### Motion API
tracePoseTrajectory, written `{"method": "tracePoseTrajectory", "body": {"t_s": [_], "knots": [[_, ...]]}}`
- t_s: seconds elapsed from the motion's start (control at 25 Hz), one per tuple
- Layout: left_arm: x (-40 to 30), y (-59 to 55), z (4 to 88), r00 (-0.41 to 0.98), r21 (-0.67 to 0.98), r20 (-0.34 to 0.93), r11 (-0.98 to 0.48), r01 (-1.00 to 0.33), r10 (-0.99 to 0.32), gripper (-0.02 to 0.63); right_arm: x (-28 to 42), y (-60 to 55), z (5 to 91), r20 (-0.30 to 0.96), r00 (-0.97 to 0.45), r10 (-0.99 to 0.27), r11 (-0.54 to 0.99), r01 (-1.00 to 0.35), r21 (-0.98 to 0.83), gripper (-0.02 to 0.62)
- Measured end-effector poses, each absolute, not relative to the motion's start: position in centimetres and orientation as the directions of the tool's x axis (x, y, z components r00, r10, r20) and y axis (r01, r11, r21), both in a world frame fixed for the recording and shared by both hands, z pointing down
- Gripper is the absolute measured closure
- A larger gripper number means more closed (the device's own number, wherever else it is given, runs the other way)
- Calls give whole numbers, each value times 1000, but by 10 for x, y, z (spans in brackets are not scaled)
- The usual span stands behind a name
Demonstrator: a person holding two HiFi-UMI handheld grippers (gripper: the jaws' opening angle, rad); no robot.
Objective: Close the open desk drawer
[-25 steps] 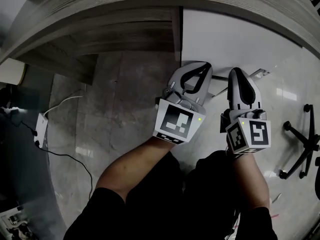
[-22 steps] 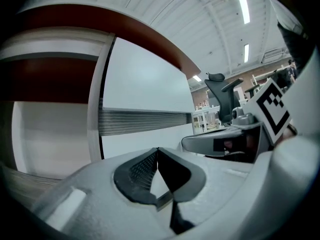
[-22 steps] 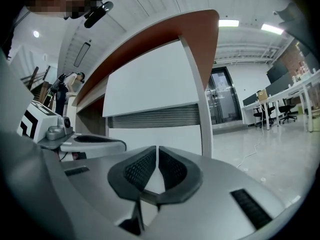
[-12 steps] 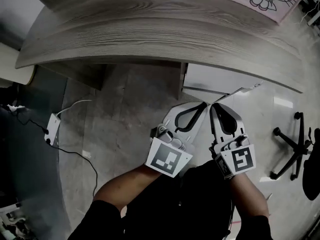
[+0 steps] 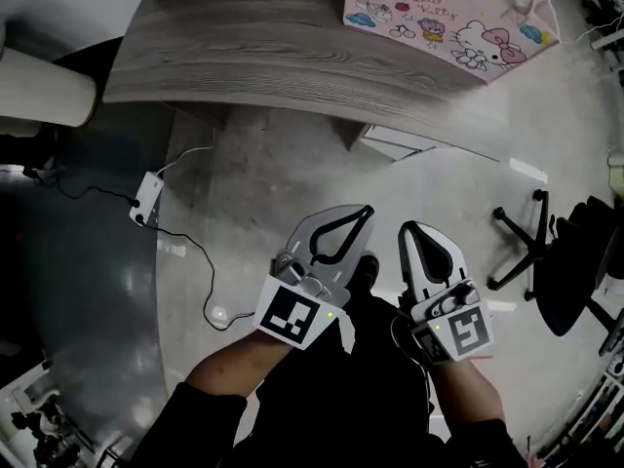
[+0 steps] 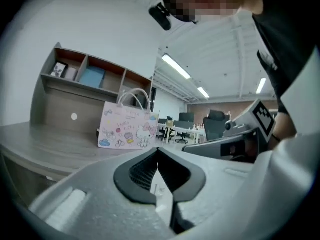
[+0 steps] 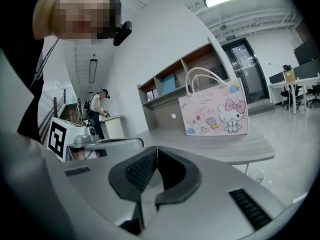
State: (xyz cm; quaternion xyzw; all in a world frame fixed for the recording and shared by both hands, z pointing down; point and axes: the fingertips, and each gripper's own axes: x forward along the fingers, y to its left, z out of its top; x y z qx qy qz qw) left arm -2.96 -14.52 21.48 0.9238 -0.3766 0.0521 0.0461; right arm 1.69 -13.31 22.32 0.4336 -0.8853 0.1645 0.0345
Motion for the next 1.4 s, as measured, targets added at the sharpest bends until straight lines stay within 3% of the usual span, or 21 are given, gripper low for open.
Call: {"method": "tracePoseTrajectory", "body": {"t_s": [0.28,0.44,0.72,0.96,1.4], "knots": [[-59,-58,117,678,116,165,-668,-735,-717,597,4,-47,111,221,-653,-725,603,-756,-255,581],[-65,-21,78,643,27,166,-648,-761,-748,598,9,1,69,197,-663,-723,625,-748,-223,581],[-21,76,-3,644,-91,118,-654,-751,-756,597,43,92,9,72,-691,-719,672,-717,-185,583],[32,155,-35,646,5,127,-651,-759,-752,598,95,167,-39,-51,-676,-735,672,-716,-187,583],[69,266,-75,696,-32,127,-704,-710,-707,597,146,275,-61,-30,-679,-734,672,-718,-184,583]]}}
